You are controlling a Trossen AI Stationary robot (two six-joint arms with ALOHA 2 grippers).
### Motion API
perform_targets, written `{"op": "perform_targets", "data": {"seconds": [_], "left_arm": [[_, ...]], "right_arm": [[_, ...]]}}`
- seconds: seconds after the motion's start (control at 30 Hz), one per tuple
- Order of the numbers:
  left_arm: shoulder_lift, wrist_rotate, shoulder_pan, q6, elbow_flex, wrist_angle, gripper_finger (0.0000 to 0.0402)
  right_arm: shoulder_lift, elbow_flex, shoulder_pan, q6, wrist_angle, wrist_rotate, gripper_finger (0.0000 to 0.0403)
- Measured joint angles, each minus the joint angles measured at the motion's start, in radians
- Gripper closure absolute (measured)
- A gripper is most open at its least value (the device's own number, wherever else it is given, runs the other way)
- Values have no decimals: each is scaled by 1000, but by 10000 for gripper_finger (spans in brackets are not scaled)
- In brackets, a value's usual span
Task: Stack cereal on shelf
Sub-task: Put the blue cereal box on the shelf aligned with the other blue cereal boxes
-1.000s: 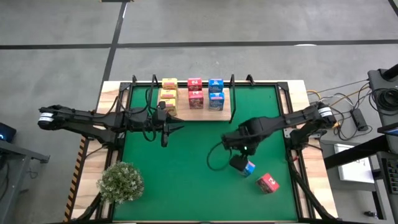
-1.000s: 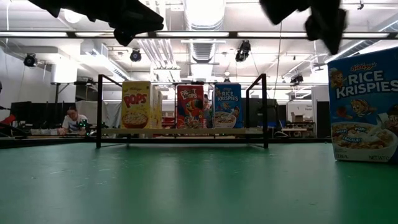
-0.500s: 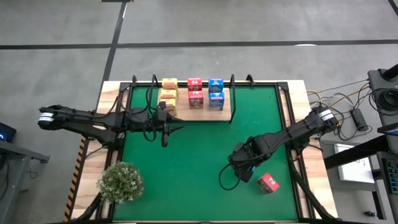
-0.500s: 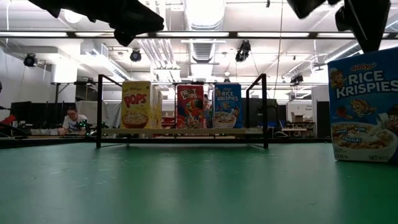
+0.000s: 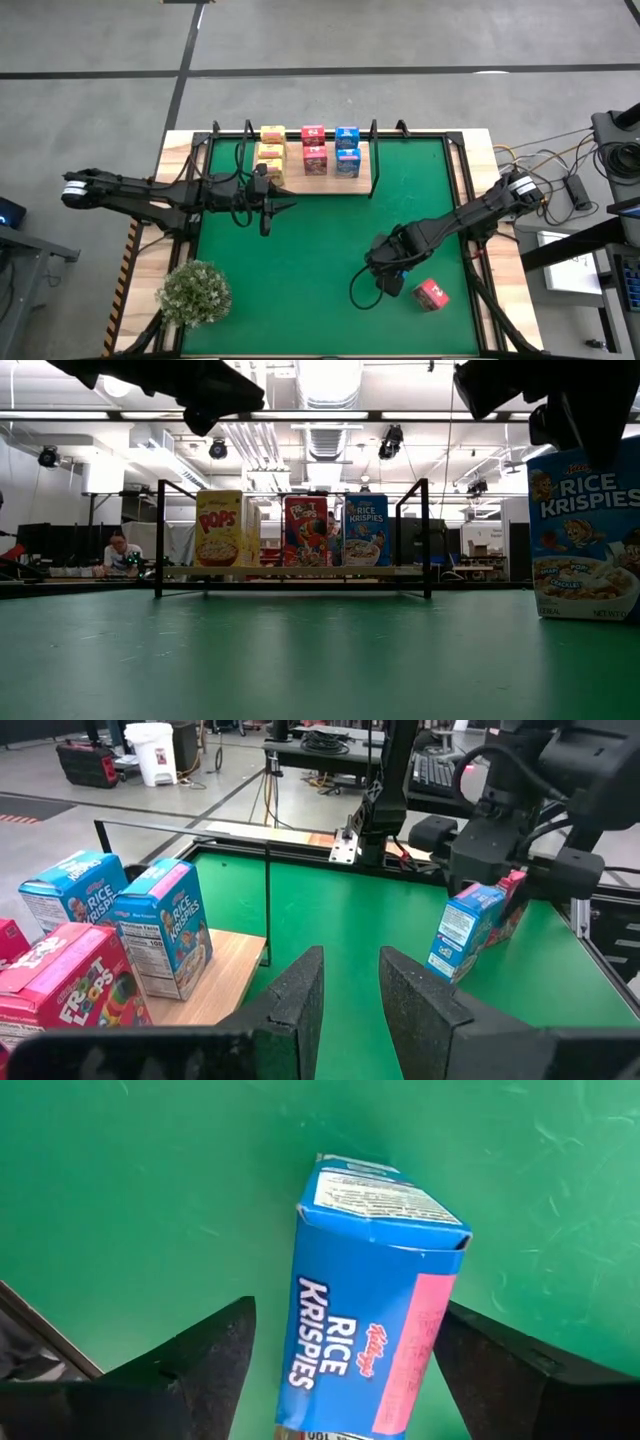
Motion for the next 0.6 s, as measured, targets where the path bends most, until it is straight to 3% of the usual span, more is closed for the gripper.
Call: {"op": "perform_targets", "data": {"seconds": [0.33,0.6], "left_arm": [[0,0,0,0,0,1,318],[0,0,0,0,0,2,318]], "right_arm": [[0,-1,0,-9,1,0,178],[0,-1,-2,-23,1,0,200]]}}
